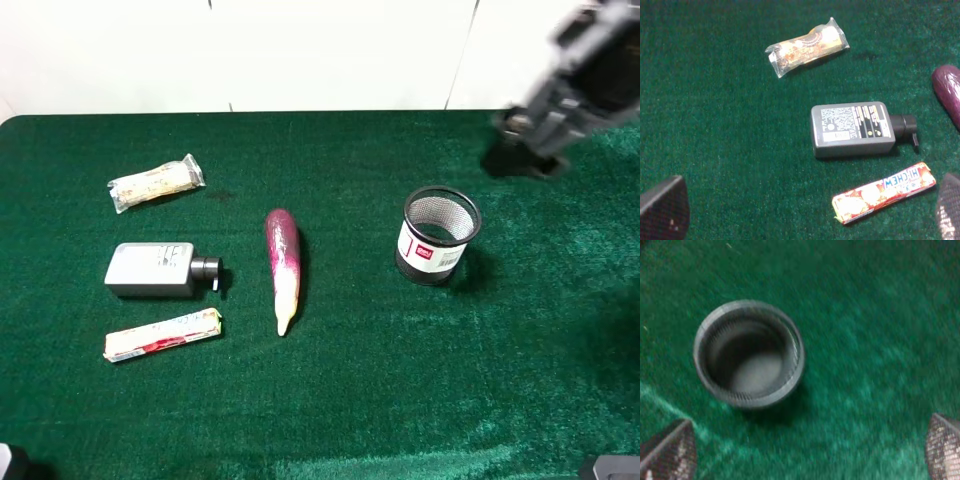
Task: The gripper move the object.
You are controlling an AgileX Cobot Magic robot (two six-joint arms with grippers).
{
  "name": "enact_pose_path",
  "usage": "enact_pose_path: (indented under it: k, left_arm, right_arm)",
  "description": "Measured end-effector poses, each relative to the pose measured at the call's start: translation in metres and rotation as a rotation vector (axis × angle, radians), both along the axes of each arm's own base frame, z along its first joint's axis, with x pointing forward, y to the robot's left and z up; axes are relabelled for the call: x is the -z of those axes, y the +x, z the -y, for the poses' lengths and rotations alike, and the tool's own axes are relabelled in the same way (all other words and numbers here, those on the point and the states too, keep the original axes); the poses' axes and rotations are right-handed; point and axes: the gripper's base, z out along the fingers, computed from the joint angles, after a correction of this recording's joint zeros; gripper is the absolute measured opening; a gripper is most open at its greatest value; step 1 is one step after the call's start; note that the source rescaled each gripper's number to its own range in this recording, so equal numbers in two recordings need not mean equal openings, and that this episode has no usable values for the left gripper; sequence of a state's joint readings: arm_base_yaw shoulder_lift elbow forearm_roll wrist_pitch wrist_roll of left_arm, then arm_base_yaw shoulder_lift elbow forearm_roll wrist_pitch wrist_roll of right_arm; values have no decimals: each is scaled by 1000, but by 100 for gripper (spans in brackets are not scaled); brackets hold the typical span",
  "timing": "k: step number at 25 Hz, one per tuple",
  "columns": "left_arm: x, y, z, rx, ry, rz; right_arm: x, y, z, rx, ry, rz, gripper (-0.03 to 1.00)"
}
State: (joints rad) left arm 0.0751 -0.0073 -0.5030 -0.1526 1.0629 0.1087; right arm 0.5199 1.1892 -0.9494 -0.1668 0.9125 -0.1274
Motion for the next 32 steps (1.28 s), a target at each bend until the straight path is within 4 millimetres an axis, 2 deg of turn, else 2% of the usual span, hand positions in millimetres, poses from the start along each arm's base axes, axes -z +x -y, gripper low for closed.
enact_pose_path:
  k: [6,15,23,32]
  left_arm:
    - [0,0,0,0,0,0]
    - [0,0,0,0,0,0]
    - [0,0,0,0,0,0]
    - [0,0,0,0,0,0]
  right_arm:
    - [3,-50,49,160,40,31,100]
    - [2,-118,90,357,133,99,100]
    - [12,-160,99,417,253,206,100]
    - [21,-189,99,391,371,323,100]
